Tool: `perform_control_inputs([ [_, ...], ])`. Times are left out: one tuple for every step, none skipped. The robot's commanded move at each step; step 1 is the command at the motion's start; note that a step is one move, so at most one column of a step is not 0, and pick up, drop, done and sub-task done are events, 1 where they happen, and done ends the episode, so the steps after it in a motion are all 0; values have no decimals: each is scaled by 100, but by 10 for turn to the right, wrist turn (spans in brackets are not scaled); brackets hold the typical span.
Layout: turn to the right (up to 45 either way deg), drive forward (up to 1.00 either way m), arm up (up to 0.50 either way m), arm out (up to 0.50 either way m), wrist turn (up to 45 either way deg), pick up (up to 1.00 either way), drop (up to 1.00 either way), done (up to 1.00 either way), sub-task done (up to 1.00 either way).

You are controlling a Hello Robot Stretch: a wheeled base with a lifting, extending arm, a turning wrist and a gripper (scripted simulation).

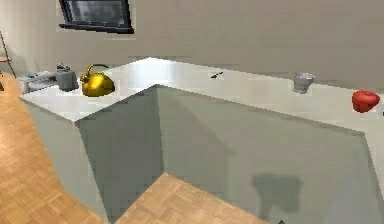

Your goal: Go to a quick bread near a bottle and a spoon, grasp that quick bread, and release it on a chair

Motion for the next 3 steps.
perform_control_inputs([
  [450,0,0,0,0,0,0,0,0],
  [-450,0,0,0,0,0,0,0,0],
  [-180,0,0,0,0,0,0,0,0],
])
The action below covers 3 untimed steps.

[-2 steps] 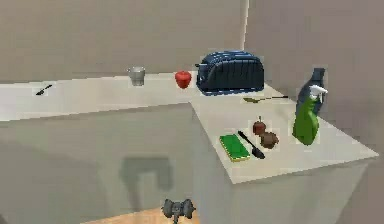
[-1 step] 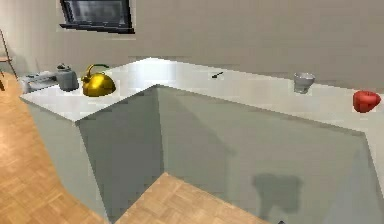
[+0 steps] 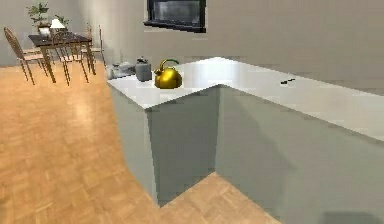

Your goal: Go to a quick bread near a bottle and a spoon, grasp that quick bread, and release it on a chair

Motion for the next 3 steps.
perform_control_inputs([
  [-30,0,0,0,0,0,0,0,0],
  [450,0,0,0,0,0,0,0,0],
  [450,0,0,0,0,0,0,0,0],
])
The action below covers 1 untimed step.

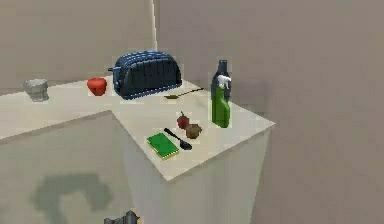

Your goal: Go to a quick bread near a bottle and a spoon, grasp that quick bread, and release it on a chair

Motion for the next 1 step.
perform_control_inputs([
  [330,0,0,0,0,0,0,0,0],
])
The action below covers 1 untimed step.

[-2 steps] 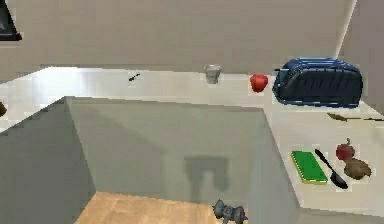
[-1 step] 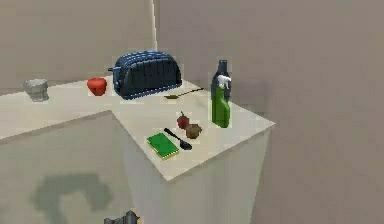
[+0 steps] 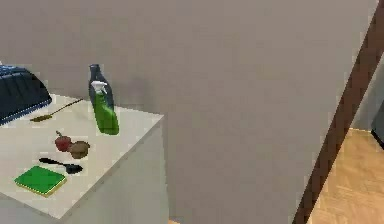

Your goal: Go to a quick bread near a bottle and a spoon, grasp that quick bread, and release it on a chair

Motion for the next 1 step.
perform_control_inputs([
  [0,60,0,0,0,0,0,0,0],
])
